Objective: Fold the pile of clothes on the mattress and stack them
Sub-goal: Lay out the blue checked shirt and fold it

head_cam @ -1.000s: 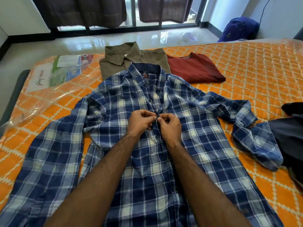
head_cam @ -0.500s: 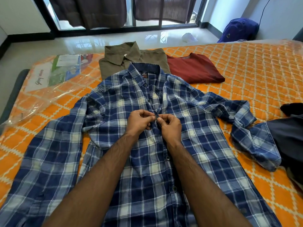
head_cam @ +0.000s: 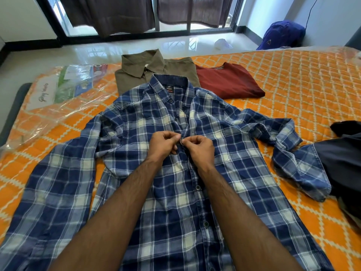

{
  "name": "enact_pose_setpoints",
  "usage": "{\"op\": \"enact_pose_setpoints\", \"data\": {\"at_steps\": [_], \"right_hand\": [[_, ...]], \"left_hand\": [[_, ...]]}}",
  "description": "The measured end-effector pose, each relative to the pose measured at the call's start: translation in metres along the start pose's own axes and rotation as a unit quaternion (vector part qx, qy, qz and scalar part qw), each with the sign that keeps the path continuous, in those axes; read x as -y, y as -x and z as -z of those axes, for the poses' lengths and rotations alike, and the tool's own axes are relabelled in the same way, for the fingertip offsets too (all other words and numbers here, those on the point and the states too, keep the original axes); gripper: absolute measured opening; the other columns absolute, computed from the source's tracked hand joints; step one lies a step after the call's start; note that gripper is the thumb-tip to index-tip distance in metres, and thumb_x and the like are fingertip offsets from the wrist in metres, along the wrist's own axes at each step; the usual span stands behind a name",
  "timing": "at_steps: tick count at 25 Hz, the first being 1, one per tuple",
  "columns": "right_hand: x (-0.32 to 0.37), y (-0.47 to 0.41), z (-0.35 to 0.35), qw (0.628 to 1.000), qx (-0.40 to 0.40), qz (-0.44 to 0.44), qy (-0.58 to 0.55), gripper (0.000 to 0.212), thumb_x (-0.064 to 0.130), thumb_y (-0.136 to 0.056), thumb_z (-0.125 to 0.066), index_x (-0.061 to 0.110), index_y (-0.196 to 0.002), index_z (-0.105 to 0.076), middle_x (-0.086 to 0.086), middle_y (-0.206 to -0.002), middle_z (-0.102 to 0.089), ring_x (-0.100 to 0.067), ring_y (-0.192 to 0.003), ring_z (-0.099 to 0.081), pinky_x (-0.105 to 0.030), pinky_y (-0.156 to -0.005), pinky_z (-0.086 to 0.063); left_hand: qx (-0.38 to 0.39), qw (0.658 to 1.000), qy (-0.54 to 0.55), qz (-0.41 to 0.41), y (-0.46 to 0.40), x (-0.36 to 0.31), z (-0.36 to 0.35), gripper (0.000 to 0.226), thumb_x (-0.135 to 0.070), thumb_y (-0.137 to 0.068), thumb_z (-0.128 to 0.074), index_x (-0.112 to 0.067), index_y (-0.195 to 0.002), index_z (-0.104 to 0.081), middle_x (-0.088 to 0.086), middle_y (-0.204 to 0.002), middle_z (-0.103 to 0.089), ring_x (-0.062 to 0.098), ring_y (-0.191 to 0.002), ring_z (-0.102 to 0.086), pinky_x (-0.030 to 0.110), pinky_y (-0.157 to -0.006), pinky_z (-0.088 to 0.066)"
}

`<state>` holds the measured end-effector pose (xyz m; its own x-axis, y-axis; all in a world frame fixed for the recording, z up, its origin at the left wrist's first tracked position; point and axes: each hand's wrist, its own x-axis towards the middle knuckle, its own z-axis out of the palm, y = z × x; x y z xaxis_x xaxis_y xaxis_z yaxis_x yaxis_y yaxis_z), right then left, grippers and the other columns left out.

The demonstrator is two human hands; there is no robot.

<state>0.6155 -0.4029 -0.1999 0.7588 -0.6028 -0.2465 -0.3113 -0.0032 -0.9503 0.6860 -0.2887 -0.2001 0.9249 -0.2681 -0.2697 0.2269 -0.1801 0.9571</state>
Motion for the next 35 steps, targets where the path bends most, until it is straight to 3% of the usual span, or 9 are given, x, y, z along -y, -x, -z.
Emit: {"op": "enact_pose_setpoints", "data": {"at_steps": [10,13,18,20,22,24,29,32,35], "right_hand": [[0.008,-0.003,0.001,0.996,0.025,-0.001,0.091,0.015,0.031,-0.092,-0.069,0.018,-0.085,-0.069,0.002,-0.079,-0.073,-0.017,-0.067,-0.067,-0.041,-0.067,-0.061],[0.017,-0.007,0.012,0.998,0.034,-0.042,-0.027,0.033,0.034,-0.104,-0.052,0.01,-0.086,-0.067,0.0,-0.071,-0.063,-0.014,-0.062,-0.057,-0.031,-0.057,-0.052],[0.074,-0.04,0.008,0.962,0.033,0.215,0.168,0.006,0.018,-0.099,-0.06,0.014,-0.097,-0.065,0.005,-0.089,-0.064,-0.004,-0.077,-0.059,-0.018,-0.068,-0.051],[0.079,-0.057,-0.007,0.91,0.068,0.273,0.305,0.006,0.013,-0.095,-0.061,0.015,-0.095,-0.066,0.002,-0.094,-0.064,-0.01,-0.084,-0.061,-0.03,-0.078,-0.056],[0.067,-0.069,-0.009,0.885,0.058,0.244,0.392,0.002,0.016,-0.092,-0.066,0.016,-0.093,-0.064,0.001,-0.096,-0.062,-0.015,-0.084,-0.062,-0.039,-0.08,-0.058],[0.044,-0.075,-0.002,0.901,0.015,0.188,0.39,0.023,0.028,-0.087,-0.077,0.016,-0.1,-0.062,0.002,-0.1,-0.061,-0.015,-0.087,-0.063,-0.037,-0.08,-0.059],[0.027,-0.079,-0.004,0.929,-0.051,0.098,0.352,0.05,0.039,-0.078,-0.085,0.017,-0.111,-0.055,0.0,-0.103,-0.064,-0.018,-0.088,-0.066,-0.041,-0.078,-0.061],[0.041,-0.074,-0.004,0.925,-0.05,0.057,0.371,0.037,0.027,-0.083,-0.081,0.012,-0.106,-0.056,-0.004,-0.098,-0.066,-0.021,-0.087,-0.066,-0.041,-0.081,-0.06],[0.048,-0.067,0.005,0.925,-0.05,0.04,0.376,0.02,0.021,-0.09,-0.072,0.012,-0.1,-0.057,-0.003,-0.092,-0.065,-0.019,-0.081,-0.064,-0.034,-0.068,-0.056]], "left_hand": [[-0.076,0.988,-0.103,-0.082,0.007,0.001,-0.01,0.006,-0.01,-0.089,-0.074,-0.011,-0.094,-0.071,0.003,-0.078,-0.071,0.008,-0.056,-0.062,0.023,-0.048,-0.053],[-0.056,0.989,-0.11,-0.087,0.008,-0.004,-0.004,0.008,-0.008,-0.095,-0.065,-0.012,-0.103,-0.066,0.007,-0.082,-0.069,0.012,-0.059,-0.065,0.027,-0.051,-0.057],[-0.072,0.961,-0.199,-0.181,-0.034,-0.039,0.006,0.025,0.004,-0.096,-0.049,-0.011,-0.107,-0.065,0.002,-0.106,-0.06,0.011,-0.094,-0.061,0.015,-0.078,-0.049],[-0.048,0.942,-0.265,-0.2,-0.053,-0.045,0.005,0.024,0.003,-0.095,-0.051,-0.009,-0.11,-0.066,0.001,-0.107,-0.056,0.01,-0.098,-0.055,0.014,-0.082,-0.044],[-0.028,0.928,-0.323,-0.186,-0.063,-0.035,0.005,0.017,-0.006,-0.097,-0.058,-0.01,-0.111,-0.066,0.0,-0.107,-0.053,0.01,-0.098,-0.052,0.018,-0.089,-0.044],[-0.038,0.928,-0.325,-0.176,-0.065,-0.021,0.006,0.013,-0.014,-0.095,-0.066,-0.011,-0.108,-0.066,0.0,-0.107,-0.053,0.009,-0.095,-0.053,0.019,-0.089,-0.047],[-0.056,0.951,-0.267,-0.148,-0.067,-0.022,0.002,0.011,-0.012,-0.089,-0.074,-0.015,-0.093,-0.064,-0.001,-0.098,-0.059,0.003,-0.079,-0.054,0.009,-0.066,-0.043],[-0.061,0.974,-0.193,-0.102,-0.065,-0.031,0.004,0.01,-0.009,-0.089,-0.074,-0.014,-0.091,-0.066,-0.003,-0.089,-0.066,0.003,-0.077,-0.06,0.008,-0.058,-0.045],[-0.059,0.985,-0.134,-0.092,-0.062,-0.04,0.002,0.009,-0.011,-0.088,-0.076,-0.015,-0.088,-0.068,0.0,-0.087,-0.071,0.011,-0.079,-0.066,0.019,-0.068,-0.053]]}}
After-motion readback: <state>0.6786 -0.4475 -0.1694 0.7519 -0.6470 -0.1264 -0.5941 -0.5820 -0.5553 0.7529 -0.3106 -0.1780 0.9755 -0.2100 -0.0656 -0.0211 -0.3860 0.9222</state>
